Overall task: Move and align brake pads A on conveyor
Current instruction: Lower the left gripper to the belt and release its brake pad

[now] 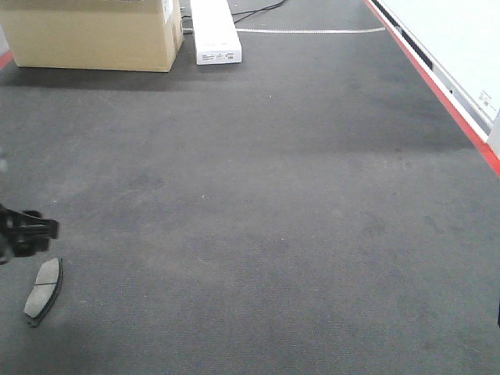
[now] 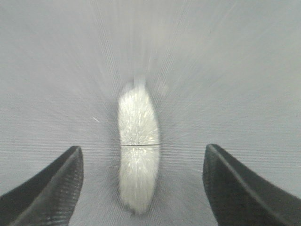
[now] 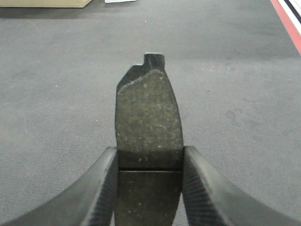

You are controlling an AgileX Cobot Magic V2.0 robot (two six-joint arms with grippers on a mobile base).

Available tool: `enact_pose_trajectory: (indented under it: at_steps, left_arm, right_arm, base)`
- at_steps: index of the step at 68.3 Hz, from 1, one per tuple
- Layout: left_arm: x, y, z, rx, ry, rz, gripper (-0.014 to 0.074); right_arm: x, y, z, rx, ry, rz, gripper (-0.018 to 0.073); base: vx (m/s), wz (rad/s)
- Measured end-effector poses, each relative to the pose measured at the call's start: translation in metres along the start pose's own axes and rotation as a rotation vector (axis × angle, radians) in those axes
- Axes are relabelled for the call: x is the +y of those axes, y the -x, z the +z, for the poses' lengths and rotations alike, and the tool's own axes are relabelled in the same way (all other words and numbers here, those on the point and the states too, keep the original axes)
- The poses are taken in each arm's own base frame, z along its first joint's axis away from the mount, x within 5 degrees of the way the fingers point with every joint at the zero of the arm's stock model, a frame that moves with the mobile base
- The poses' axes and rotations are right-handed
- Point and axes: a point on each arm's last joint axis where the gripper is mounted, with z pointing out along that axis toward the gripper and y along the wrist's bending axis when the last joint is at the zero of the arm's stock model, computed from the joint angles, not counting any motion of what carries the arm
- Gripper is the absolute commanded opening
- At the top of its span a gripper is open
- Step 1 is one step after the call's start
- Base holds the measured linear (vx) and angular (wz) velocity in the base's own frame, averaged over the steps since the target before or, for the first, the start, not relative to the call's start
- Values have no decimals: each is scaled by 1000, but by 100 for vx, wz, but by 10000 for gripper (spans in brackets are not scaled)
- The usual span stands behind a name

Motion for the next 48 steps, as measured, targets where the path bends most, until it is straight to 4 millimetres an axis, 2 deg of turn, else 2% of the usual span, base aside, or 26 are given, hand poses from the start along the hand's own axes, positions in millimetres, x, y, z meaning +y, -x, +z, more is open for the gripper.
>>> enact_pose_trajectory:
  at_steps: [11, 22, 39, 48]
  left_arm:
    - [1, -27, -45, -129, -9, 3, 461]
    - [4, -62, -72, -251, -18, 4, 461]
    - [8, -122, -82, -408, -28, 5, 461]
    - [10, -144, -85, -501, -35, 5, 461]
  right_arm:
    - [0, 0, 0, 0, 0, 0, -4]
    - [0, 0, 0, 0, 0, 0, -4]
    - [0, 0, 0, 0, 0, 0, -4]
    - [0, 0, 0, 0, 0, 0, -4]
  base:
    - [0, 0]
    - [0, 0]
    - [0, 0]
    - [0, 0]
